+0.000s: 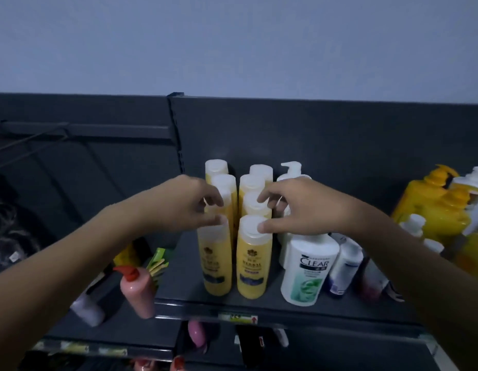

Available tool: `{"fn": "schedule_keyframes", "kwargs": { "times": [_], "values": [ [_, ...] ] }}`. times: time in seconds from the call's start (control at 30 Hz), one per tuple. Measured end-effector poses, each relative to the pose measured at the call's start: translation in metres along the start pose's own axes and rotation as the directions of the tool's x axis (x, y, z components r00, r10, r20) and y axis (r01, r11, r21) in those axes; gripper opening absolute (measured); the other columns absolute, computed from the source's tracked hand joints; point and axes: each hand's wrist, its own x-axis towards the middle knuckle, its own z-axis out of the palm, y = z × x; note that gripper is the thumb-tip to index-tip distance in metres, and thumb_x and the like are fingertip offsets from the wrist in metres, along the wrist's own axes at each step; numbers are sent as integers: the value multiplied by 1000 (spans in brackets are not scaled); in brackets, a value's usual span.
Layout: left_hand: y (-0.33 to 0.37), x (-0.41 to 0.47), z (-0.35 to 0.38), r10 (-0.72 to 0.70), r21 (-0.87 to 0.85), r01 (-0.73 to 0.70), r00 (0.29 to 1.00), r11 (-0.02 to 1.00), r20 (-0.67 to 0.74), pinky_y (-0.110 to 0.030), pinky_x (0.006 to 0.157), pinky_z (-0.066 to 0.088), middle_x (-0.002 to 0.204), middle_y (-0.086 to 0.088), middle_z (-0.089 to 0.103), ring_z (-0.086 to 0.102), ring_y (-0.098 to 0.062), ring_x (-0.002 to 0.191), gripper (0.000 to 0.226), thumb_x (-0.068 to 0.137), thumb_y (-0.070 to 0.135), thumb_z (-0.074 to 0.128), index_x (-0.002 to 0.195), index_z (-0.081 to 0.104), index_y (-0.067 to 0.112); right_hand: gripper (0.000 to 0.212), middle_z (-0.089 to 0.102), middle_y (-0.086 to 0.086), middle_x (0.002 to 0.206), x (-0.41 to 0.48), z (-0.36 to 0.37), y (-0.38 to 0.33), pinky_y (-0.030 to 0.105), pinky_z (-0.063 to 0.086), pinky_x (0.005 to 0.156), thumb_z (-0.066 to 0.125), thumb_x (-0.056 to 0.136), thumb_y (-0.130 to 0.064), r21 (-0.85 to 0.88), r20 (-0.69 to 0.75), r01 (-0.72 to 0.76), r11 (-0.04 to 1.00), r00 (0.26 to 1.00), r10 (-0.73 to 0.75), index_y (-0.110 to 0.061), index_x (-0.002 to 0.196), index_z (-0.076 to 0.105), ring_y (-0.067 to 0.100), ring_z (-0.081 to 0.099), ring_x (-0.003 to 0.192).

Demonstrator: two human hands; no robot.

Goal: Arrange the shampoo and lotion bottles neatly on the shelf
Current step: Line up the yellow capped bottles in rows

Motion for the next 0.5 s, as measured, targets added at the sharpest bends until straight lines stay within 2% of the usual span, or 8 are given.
{"fn": "schedule_keyframes", "kwargs": {
  "times": [0.07,0.17,0.23,0.33,0.5],
  "values": [
    [-1,1,12,26,15,-27,997,1000,67,-32,94,53,124,14,63,58,-4,107,51,88,57,68,134,62,35,65,63,-13,110,4,11,-4,32,56,88,80,76,-57,-29,60,-30,999,998,32,-29,131,60,6,63,98],
    [-3,6,25,40,42,-45,995,998,94,-37,98,51,129,13,60,56,-12,119,58,83,55,75,137,58,38,70,65,-9,105,11,32,-4,35,56,83,82,71,-58,-72,80,-58,996,995,63,-29,130,57,10,62,95],
    [-5,7,29,49,46,-53,995,998,84,-40,98,51,129,11,60,57,-15,120,59,82,53,77,136,59,38,67,66,-8,102,14,46,-3,38,56,82,81,68,-60,-66,55,-77,995,995,80,-31,124,58,13,62,94],
    [-9,7,33,56,26,-58,996,998,67,-41,98,52,129,9,63,57,-17,121,59,82,49,79,137,59,38,62,66,-7,104,17,57,-2,36,54,82,85,69,-55,-25,4,-88,996,996,88,-31,121,60,14,61,96],
    [-16,7,35,49,-25,-48,998,999,43,-42,97,53,129,8,65,58,-17,121,63,80,51,80,139,60,42,58,67,-10,100,20,54,2,34,54,81,88,66,-49,-6,26,-94,996,995,94,-34,117,65,13,62,95]
  ]
}}
